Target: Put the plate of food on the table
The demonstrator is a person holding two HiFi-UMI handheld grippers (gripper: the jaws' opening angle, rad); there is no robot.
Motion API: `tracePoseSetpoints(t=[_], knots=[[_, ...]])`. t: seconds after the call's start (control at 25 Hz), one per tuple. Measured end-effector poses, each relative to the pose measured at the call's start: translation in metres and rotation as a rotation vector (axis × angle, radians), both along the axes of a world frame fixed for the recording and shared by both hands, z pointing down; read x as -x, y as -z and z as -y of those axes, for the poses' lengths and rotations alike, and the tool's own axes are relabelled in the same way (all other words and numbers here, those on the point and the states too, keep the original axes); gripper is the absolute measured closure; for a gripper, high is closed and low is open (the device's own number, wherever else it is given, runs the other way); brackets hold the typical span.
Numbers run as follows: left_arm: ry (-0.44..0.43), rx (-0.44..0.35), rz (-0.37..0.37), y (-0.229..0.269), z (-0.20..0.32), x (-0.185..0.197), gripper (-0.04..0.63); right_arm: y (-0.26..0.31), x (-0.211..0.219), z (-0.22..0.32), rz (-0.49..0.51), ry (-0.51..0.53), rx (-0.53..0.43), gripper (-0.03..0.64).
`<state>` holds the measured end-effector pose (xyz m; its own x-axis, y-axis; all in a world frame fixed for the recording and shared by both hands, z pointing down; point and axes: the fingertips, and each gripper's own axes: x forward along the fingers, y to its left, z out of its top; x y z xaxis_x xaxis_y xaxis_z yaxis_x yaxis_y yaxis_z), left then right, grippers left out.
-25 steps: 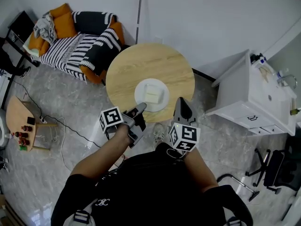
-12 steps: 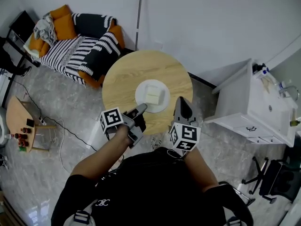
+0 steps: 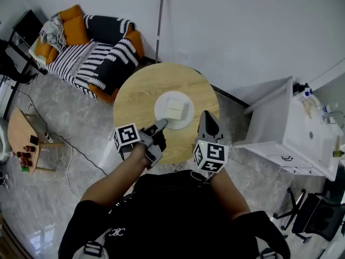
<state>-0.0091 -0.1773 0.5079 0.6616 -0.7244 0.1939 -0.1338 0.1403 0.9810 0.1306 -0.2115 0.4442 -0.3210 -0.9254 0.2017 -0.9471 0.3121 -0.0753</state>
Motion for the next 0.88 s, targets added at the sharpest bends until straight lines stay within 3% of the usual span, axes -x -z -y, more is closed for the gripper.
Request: tracePoseSetpoints(t=[0.56,0.88], knots=[[0.064,-0.002,-0.017,0.002,0.024,-0.004,0.572,0.005,0.015,0.034,0.008,0.093,0.002,0.609],[0.037,0.028,-0.007,-0.009,0.022,-0.003,0.572,-0.002,0.02,0.035,0.011,0.08,0.022,0.609]])
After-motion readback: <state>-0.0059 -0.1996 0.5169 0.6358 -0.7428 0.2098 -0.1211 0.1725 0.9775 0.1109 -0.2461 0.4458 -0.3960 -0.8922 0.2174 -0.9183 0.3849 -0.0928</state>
